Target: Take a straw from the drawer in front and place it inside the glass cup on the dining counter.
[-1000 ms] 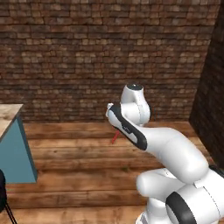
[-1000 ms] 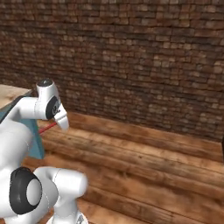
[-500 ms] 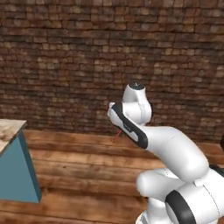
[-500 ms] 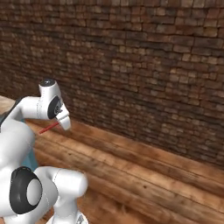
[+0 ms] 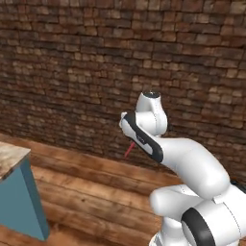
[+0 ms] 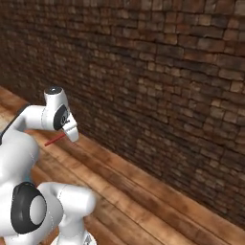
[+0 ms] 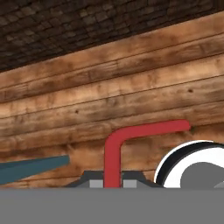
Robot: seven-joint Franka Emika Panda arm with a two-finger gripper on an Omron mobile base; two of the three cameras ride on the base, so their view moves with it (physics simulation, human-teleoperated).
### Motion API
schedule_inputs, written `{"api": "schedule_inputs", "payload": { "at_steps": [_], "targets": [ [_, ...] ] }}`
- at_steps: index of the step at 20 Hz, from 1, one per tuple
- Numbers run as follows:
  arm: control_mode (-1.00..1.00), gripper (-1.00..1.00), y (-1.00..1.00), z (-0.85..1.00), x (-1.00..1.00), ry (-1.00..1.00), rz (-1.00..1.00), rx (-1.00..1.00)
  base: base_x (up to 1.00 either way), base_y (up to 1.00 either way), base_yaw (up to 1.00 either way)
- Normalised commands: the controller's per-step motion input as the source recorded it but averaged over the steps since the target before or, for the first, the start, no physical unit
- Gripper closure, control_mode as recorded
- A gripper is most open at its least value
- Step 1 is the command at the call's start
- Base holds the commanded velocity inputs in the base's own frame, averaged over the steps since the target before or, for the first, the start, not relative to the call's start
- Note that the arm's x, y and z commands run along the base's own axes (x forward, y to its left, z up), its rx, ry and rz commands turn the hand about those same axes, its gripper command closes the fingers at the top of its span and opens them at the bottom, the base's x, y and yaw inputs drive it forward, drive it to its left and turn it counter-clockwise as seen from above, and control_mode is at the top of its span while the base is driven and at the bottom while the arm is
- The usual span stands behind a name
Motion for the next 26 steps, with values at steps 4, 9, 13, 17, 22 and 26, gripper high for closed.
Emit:
{"api": "schedule_inputs", "payload": {
  "at_steps": [4, 9, 13, 17, 22, 26],
  "targets": [
    [1.0, 1.0, 0.0, 0.0, 0.0, 0.0, 0.0, 0.0, 1.0, -0.49, 0.42],
    [1.0, 1.0, 0.0, 0.0, 0.0, 0.0, 0.0, 0.0, 1.0, -0.48, 0.42],
    [1.0, 1.0, 0.0, 0.0, 0.0, 0.0, 0.0, 0.0, 1.0, -0.46, 0.43],
    [1.0, 1.0, 0.0, 0.0, 0.0, 0.0, 0.0, 0.0, 1.0, -0.45, 0.41],
    [1.0, 1.0, 0.0, 0.0, 0.0, 0.0, 0.0, 0.0, 1.0, -0.21, 0.33],
    [1.0, 1.0, 0.0, 0.0, 0.0, 0.0, 0.0, 0.0, 1.0, -0.11, 0.32]
  ]
}}
